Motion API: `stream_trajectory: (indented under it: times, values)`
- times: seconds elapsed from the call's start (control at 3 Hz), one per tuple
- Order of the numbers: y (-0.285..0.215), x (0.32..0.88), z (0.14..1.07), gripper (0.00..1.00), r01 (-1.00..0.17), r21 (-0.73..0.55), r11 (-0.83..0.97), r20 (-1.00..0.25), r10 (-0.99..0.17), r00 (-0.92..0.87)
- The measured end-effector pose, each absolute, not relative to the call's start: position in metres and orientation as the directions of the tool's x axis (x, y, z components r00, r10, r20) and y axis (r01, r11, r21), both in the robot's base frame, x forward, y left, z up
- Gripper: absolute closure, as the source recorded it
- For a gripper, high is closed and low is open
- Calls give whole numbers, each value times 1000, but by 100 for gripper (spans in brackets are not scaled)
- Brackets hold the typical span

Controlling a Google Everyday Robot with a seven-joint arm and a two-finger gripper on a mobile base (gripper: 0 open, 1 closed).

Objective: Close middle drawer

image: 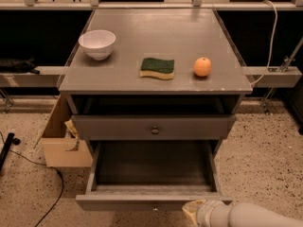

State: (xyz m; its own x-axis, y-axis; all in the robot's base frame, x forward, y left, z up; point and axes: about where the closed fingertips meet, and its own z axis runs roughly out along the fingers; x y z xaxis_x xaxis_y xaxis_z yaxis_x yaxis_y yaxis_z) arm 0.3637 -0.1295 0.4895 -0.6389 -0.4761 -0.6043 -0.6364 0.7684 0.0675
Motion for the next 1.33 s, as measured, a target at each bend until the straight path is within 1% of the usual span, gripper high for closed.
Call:
stream_trajectory:
  times: [0.33,0.67,1.0,1.33]
  values:
    - [-117,353,482,100,-600,82,796,-574,-455,-681]
    - [-113,345,474,100,-555,48,830,-545,-444,-711]
    - [-117,347,473,100,-547,37,836,-547,-442,-711]
    - [-100,337,462,100,-574,49,817,-523,-469,-712]
